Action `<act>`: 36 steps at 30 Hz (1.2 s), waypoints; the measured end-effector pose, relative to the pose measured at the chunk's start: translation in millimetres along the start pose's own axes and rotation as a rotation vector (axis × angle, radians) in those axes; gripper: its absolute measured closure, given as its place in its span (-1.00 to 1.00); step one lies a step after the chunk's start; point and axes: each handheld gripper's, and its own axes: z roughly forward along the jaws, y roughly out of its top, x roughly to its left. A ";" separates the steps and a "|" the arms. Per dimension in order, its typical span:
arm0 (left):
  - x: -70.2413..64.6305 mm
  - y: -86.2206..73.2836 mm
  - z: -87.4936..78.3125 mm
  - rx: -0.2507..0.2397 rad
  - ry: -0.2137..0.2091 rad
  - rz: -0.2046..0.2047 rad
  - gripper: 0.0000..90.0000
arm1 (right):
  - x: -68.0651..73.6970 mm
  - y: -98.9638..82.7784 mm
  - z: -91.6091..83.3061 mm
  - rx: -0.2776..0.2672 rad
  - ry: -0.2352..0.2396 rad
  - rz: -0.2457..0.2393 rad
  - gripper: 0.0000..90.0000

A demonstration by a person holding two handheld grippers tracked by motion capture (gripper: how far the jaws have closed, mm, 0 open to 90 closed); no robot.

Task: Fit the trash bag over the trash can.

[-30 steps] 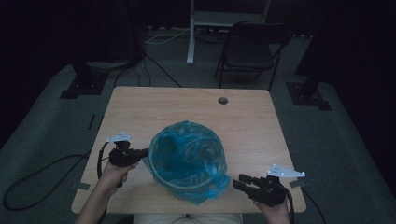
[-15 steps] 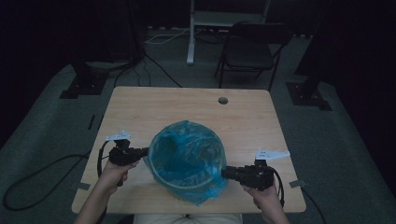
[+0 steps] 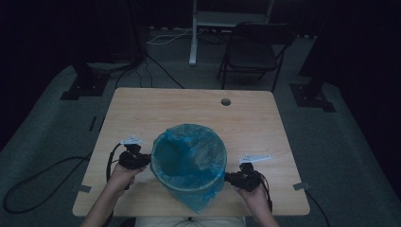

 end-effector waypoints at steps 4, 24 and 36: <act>1.3 -1.0 -5.4 -0.033 0.026 0.001 0.94 | -1.4 3.3 -7.4 -0.037 -0.043 -0.011 0.36; 4.4 -14.8 -37.0 -0.148 0.107 0.022 -0.99 | -20.0 40.8 -70.3 -0.330 -0.185 0.034 -0.63; 7.3 -56.6 -50.3 -0.286 0.231 0.197 -0.99 | 8.1 83.3 -66.8 -0.431 -0.096 -0.055 -0.66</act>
